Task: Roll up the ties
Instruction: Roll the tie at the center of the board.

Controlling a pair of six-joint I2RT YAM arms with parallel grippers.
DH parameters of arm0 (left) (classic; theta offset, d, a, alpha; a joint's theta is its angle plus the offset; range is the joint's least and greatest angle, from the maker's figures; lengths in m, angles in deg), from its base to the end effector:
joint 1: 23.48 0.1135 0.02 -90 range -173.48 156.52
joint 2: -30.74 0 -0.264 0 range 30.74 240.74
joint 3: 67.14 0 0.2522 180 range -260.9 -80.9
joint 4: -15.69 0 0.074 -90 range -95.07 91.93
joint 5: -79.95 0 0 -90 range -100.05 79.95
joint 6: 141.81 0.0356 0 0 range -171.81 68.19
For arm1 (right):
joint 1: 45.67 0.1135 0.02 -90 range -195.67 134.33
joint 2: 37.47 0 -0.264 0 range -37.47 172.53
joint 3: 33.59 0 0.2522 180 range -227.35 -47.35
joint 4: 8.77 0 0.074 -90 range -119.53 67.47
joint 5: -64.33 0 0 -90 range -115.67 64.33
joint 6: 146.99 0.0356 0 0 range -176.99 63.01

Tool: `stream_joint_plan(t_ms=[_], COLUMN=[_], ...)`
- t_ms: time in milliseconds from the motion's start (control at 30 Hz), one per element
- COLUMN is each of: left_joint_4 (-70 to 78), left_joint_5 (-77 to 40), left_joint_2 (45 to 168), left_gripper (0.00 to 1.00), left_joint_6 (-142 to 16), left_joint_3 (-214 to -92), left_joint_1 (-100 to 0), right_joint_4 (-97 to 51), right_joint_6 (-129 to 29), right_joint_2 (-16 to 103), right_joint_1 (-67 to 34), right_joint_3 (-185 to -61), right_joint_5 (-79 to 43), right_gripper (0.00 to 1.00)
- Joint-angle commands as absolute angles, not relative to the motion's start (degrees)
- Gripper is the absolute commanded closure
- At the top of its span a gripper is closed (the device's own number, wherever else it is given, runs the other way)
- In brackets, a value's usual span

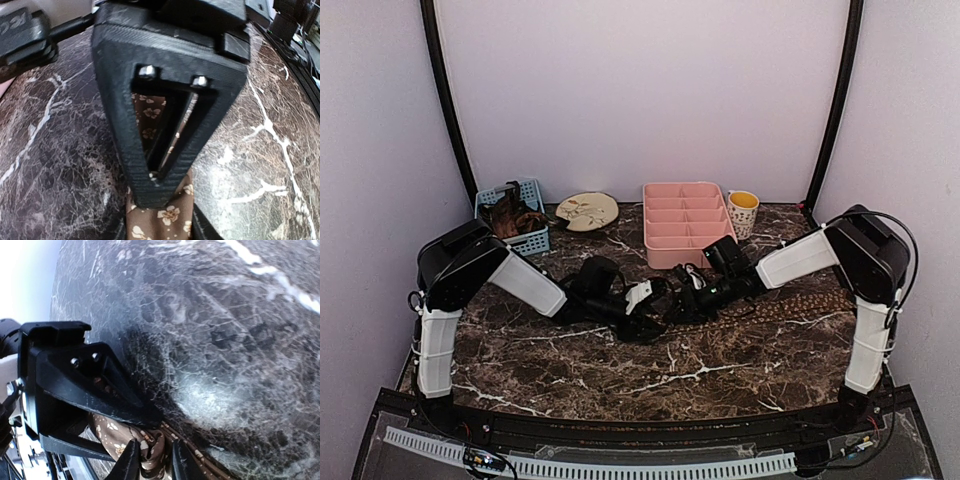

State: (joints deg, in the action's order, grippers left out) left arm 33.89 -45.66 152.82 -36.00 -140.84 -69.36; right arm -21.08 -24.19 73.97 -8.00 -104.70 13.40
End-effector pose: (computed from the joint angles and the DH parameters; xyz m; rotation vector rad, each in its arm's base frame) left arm 0.2752 -0.3136 0.0969 1.4083 1.6024 -0.9637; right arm 0.2795 0.2441 0.1152 -0.4377 2.6801 1.3073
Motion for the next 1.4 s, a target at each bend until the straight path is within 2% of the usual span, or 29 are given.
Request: stream_joint_plan(t_ms=[0,367,500,533,600,667,700,800,900,1133,1367], left_joint_4=[32.26,30.52,29.78,29.56,29.23,29.3,29.81,34.82,42.95,52.05,54.49], left_joint_5=[-44.97,-44.9,-44.88,-44.98,-44.89,-45.01,-44.92,-46.32,-48.24,-48.23,-50.21], left_joint_2=[152.38,152.97,153.26,153.34,153.35,153.16,152.64,150.29,147.36,146.5,148.92], left_gripper=[0.68,0.73,0.77,0.77,0.78,0.73,0.67,0.51,0.41,0.39,0.37], left_joint_6=[-37.43,-36.44,-36.43,-36.24,-35.89,-35.71,-35.65,-37.46,-40.37,-39.33,-38.83], left_joint_3=[-139.43,-139.95,-140.46,-140.62,-140.62,-140.32,-139.9,-136.9,-131.75,-125.03,-125.53], left_joint_1=[-69.14,-69.18,-69.18,-69.18,-69.18,-69.13,-69.11,-67.95,-66.12,-65.31,-66.24], right_joint_4=[-21.81,-20.78,-20.84,-21.05,-21.56,-22.5,-22.95,-23.72,-23.75,-23.72,-25.62], right_joint_6=[-24.28,-23.24,-23.3,-23.43,-23.96,-24.79,-25.11,-25.73,-25.7,-26.03,-27.48], right_joint_2=[71.65,71.19,71.42,71.55,71.71,72.24,72.69,73.75,74.03,74.08,74.42], right_joint_1=[-8.37,-8.4,-8.35,-8.37,-8.38,-8.4,-8.43,-8.5,-8.55,-8.88,-9.54], right_joint_3=[-103.57,-103.58,-103.71,-103.7,-103.74,-104.06,-104.24,-104.03,-103.1,-101.33,-100.49], right_joint_5=[13.22,15.6,16.12,16.13,15.4,14.55,14.23,13.4,12.77,11.45,9.16], right_gripper=[0.74,0.69,0.71,0.72,0.85,0.95,0.98,1.0,1.0,1.0,1.0])
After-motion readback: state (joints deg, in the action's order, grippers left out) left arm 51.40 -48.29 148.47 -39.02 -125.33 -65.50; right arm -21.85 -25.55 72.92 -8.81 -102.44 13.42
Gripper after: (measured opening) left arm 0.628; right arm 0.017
